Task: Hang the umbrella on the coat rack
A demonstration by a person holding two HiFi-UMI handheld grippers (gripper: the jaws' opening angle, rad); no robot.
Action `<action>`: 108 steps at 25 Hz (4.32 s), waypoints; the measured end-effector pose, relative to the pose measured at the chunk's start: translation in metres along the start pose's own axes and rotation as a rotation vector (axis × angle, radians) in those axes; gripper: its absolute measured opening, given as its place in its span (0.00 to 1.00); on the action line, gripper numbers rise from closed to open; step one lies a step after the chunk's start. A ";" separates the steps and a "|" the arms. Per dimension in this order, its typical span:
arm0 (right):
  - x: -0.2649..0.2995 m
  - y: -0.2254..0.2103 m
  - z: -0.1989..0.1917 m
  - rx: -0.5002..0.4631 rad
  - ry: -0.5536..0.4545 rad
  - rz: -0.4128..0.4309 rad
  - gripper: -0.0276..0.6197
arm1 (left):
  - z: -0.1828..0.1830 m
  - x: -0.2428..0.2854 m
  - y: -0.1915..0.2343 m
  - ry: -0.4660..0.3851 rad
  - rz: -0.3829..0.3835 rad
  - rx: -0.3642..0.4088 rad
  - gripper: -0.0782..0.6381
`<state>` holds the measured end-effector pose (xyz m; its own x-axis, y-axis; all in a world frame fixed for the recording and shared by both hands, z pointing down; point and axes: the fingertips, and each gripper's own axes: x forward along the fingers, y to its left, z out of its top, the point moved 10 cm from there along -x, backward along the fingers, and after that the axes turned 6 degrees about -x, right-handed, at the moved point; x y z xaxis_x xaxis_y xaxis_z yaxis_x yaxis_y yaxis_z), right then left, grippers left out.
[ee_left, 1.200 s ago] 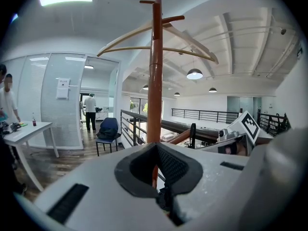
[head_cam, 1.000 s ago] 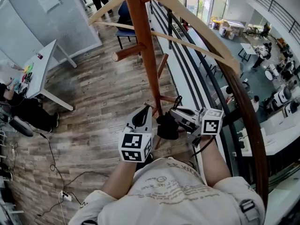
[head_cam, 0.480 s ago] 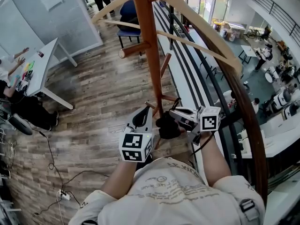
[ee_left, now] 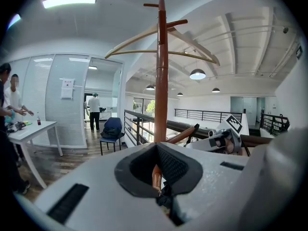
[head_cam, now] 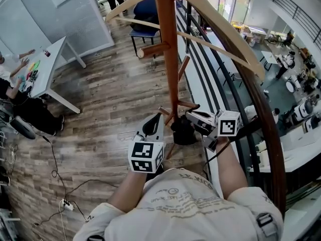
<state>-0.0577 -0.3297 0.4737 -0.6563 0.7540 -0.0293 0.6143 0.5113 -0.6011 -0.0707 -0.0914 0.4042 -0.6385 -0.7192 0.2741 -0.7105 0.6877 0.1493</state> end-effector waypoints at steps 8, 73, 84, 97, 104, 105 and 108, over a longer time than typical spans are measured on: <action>0.002 0.001 0.004 -0.026 0.144 -0.063 0.05 | 0.002 -0.002 0.002 -0.001 0.004 -0.003 0.10; 0.044 -0.025 0.018 -0.071 0.386 -0.265 0.05 | -0.026 -0.028 0.029 0.015 0.022 -0.074 0.10; 0.047 -0.031 0.008 -0.080 0.397 -0.247 0.05 | -0.023 -0.018 0.026 0.039 0.022 -0.069 0.10; 0.014 0.003 0.010 -0.300 0.219 -0.383 0.14 | -0.024 -0.007 0.016 0.000 0.003 -0.080 0.10; -0.027 0.056 0.029 -0.384 -0.067 -0.547 0.05 | -0.018 0.007 -0.001 -0.010 -0.052 -0.065 0.10; -0.033 0.066 0.031 -0.402 -0.104 -0.568 0.05 | -0.017 0.009 -0.003 -0.012 -0.062 -0.062 0.10; -0.047 0.087 0.033 -0.519 -0.155 -0.711 0.05 | -0.016 0.015 -0.011 -0.020 -0.091 -0.055 0.10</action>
<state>0.0122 -0.3340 0.3968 -0.9863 0.1428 0.0822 0.1361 0.9873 -0.0822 -0.0675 -0.1079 0.4217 -0.5785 -0.7801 0.2385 -0.7487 0.6238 0.2243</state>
